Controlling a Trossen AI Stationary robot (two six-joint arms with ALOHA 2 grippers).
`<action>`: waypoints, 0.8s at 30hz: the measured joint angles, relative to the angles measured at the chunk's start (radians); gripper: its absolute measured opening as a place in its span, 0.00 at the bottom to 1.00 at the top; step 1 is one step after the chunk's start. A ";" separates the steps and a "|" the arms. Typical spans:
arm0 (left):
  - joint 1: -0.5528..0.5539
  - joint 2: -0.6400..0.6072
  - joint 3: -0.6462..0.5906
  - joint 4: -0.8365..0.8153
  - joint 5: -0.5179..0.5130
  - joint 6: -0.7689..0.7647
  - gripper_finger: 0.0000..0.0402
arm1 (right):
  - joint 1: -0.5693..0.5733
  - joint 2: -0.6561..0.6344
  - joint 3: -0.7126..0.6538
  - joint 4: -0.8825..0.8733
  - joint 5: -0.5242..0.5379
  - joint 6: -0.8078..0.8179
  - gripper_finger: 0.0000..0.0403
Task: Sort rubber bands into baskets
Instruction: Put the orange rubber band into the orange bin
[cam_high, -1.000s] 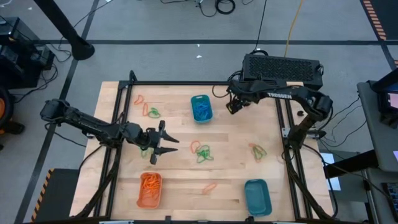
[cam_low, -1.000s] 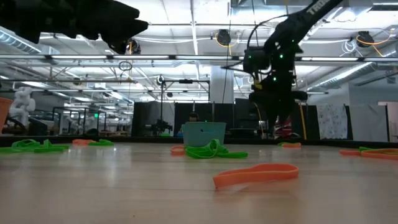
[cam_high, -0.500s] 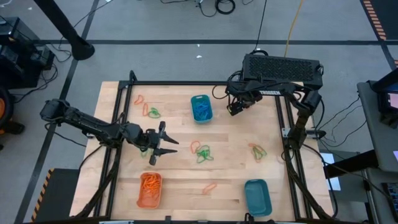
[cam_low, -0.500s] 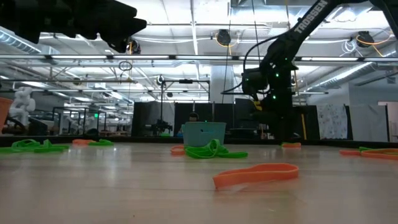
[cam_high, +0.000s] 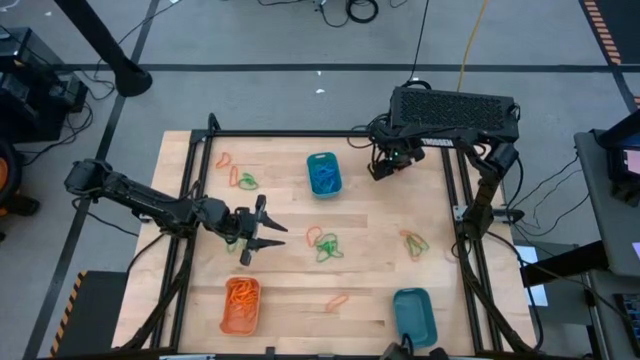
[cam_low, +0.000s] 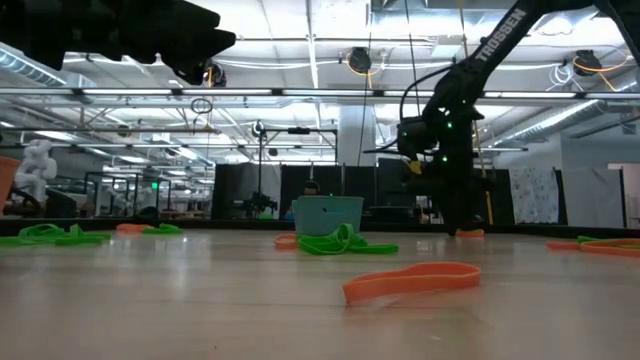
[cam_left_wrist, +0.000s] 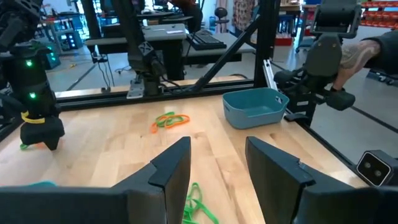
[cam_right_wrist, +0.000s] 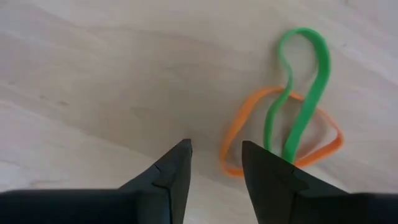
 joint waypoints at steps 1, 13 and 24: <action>0.000 0.000 0.000 0.000 0.000 0.000 0.40 | -0.003 0.000 0.000 0.000 0.000 0.000 0.33; 0.000 0.000 0.000 0.000 0.000 0.000 0.40 | -0.005 0.035 0.006 0.000 -0.035 -0.040 0.04; 0.000 0.000 0.000 0.001 0.000 0.000 0.40 | 0.015 -0.143 0.003 -0.017 -0.053 -0.057 0.00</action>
